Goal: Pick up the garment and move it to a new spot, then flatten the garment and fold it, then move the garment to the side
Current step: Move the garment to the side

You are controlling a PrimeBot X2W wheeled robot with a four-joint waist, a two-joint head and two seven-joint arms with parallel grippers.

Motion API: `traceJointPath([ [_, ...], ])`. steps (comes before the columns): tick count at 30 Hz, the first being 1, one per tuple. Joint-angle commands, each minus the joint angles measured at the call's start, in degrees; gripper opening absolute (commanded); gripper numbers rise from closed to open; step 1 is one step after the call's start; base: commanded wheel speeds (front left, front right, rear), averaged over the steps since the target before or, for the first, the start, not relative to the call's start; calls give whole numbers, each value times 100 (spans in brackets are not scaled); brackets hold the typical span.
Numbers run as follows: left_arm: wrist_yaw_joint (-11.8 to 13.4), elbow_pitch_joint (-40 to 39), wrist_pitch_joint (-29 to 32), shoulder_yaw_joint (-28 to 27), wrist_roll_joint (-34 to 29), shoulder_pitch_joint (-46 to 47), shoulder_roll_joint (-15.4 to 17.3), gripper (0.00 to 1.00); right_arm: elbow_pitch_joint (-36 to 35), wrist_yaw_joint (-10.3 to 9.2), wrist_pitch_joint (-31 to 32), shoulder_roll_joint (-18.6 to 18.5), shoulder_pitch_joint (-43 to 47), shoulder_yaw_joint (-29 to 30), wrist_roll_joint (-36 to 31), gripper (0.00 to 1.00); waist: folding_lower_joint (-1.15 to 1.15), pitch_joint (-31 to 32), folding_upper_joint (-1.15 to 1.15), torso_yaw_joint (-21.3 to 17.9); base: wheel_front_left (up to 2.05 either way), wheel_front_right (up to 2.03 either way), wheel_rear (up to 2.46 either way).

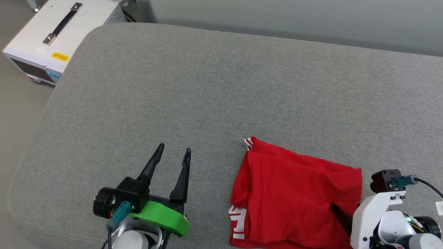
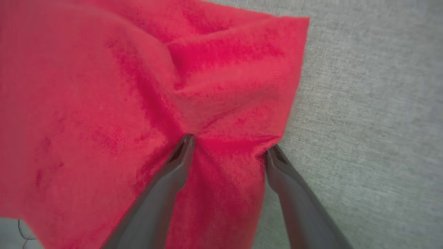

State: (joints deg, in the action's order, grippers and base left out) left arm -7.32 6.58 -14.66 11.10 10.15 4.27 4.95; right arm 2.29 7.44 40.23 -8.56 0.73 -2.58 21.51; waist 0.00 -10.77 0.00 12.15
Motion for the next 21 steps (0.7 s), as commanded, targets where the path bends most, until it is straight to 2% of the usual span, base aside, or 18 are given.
traceJointPath([
  [1,-16,8,-34,-6,40,109,-30,100,175,5,125,44,8,-146,49,96,0,-51,0,62,0,0,0],
  [2,-16,11,-34,-9,40,112,-30,100,198,5,150,39,9,-169,56,36,0,-53,0,67,0,0,0],
  [3,-16,16,-34,-13,38,115,-31,100,221,5,173,17,4,-214,52,0,0,-51,0,70,0,0,0],
  [8,-16,47,-34,-15,37,108,-21,100,245,5,88,-106,-73,-350,7,0,0,11,0,19,0,0,0],
  [12,-16,66,-34,20,45,85,1,100,164,5,-38,-343,-195,-525,-132,0,0,111,0,-99,0,0,0],
  [16,-16,60,-34,63,41,40,37,100,-29,5,-99,-732,-368,-851,-261,0,0,197,0,-321,0,0,0],
  [21,-16,27,-34,128,41,-17,64,100,-370,5,-25,-1473,-654,-1335,-336,0,0,276,0,-748,0,0,0],
])
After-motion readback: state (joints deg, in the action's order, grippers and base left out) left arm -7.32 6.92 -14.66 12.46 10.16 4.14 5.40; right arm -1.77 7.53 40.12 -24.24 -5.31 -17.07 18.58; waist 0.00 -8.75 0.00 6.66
